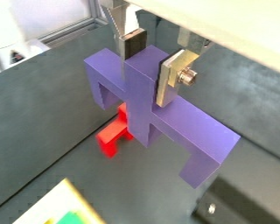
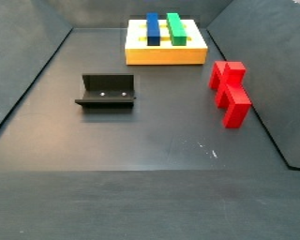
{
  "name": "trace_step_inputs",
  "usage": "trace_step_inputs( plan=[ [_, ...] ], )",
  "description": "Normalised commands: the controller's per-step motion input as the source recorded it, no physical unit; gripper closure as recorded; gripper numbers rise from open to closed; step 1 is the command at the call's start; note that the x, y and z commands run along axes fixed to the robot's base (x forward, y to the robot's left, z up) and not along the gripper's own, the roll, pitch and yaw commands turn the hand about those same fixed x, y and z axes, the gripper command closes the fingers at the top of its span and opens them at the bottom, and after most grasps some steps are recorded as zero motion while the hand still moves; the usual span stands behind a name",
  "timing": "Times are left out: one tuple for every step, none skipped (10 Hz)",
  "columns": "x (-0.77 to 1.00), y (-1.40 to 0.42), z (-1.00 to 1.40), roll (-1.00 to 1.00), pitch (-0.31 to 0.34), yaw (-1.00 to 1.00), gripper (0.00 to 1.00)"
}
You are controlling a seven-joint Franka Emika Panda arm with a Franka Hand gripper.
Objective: Pick up the purple object. Move up. Move to above the board. Insert the purple object.
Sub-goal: Move to above the board, then insert the purple object.
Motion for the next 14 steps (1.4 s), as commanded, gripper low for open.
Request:
trace_step_inputs(
  plan=[
    [0.20, -1.40, 0.21, -0.04, 0.095, 0.03, 1.00],
    [0.21, -1.40, 0.21, 0.01, 0.116, 0.02, 1.00],
    [0.24, -1.40, 0.22, -0.01, 0.138, 0.01, 1.00],
    [0.28, -1.40, 0.22, 0.01, 0.154, 0.01, 1.00],
    [0.31, -1.40, 0.23, 0.01, 0.158, 0.01, 1.00],
    [0.17, -0.57, 0.10, 0.04, 0.161, 0.01, 1.00],
    [0.00, 0.00, -0.02, 0.00, -0.004, 0.00, 1.00],
    [0.00, 0.00, -0.19, -0.07, -0.021, 0.00, 1.00],
    [0.00, -0.18, -0.37, -0.05, -0.071, 0.00, 1.00],
    [0.02, -0.45, -0.67, 0.02, -0.074, 0.00, 1.00],
    [0.00, -0.60, -0.93, 0.11, -0.091, 0.00, 1.00],
    [0.12, -0.57, -1.00, 0.12, -0.053, 0.00, 1.00],
    [0.07, -0.50, -1.00, 0.10, -0.060, -0.03, 1.00],
    [0.08, -0.43, -0.95, 0.09, -0.039, 0.00, 1.00]
  ],
)
